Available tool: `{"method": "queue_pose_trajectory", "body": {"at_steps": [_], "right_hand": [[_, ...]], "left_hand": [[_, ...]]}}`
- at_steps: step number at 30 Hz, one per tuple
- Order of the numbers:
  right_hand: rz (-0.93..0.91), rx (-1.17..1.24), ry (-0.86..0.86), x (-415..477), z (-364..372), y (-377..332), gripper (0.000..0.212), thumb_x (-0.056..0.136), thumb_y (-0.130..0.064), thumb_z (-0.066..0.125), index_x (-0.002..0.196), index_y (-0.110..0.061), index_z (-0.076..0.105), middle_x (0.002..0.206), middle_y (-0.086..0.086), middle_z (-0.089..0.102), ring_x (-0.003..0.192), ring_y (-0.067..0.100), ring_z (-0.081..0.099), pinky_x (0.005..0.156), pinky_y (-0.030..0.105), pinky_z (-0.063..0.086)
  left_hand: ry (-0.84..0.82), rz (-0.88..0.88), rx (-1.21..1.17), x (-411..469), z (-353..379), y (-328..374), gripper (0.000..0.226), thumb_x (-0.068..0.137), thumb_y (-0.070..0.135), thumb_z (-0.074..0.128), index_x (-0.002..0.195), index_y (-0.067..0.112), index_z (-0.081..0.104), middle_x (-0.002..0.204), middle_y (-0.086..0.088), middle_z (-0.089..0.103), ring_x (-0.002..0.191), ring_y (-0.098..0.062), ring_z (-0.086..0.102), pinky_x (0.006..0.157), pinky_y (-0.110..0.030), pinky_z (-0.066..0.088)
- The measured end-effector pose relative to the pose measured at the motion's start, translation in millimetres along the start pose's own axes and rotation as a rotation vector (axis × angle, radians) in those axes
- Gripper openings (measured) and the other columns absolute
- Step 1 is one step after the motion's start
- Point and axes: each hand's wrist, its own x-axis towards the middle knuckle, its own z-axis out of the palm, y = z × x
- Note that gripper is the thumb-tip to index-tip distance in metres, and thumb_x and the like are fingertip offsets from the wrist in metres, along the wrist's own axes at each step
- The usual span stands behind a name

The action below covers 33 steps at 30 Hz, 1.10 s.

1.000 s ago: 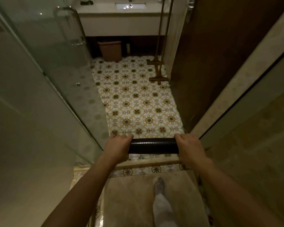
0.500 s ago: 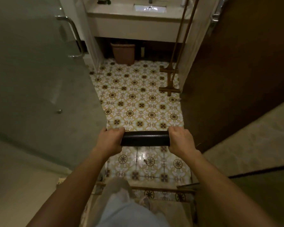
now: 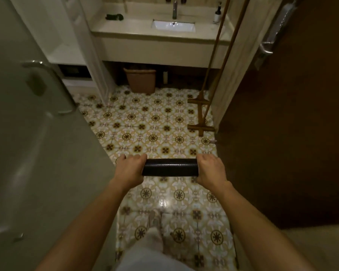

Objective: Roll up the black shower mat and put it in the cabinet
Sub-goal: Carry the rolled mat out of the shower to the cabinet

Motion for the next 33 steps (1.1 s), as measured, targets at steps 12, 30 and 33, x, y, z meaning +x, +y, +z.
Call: {"method": "queue_pose_trajectory", "body": {"at_steps": [12, 30, 33], "right_hand": [[-0.075, -0.048, 0.057, 268.0, -50.6, -13.3, 0.056, 0.067, -0.022, 0.077, 0.117, -0.017, 0.053, 0.11, 0.007, 0.063, 0.105, 0.028, 0.056, 0.086, 0.04, 0.045], [-0.484, -0.097, 0.044, 668.2, -98.4, -61.7, 0.058, 0.061, -0.029, 0.082, 0.111, -0.02, 0.053, 0.105, 0.006, 0.063, 0.1, 0.027, 0.057, 0.085, 0.04, 0.045], [-0.574, -0.117, 0.037, 716.4, -106.0, -91.1, 0.063, 0.059, -0.03, 0.082, 0.114, -0.018, 0.053, 0.105, 0.007, 0.063, 0.101, 0.029, 0.057, 0.085, 0.042, 0.045]], "left_hand": [[0.053, -0.108, -0.002, 211.2, -42.7, -113.2, 0.037, 0.07, 0.03, 0.069, 0.102, 0.026, 0.051, 0.096, 0.005, 0.066, 0.087, -0.022, 0.063, 0.078, -0.037, 0.037], [0.075, -0.533, -0.106, 450.5, -65.9, -261.3, 0.056, 0.067, 0.029, 0.071, 0.114, 0.027, 0.039, 0.102, 0.004, 0.065, 0.093, -0.023, 0.063, 0.083, -0.042, 0.038], [0.082, -0.592, -0.113, 465.0, -71.4, -291.7, 0.051, 0.069, 0.031, 0.072, 0.109, 0.028, 0.04, 0.102, 0.005, 0.063, 0.095, -0.021, 0.062, 0.087, -0.044, 0.038]]}}
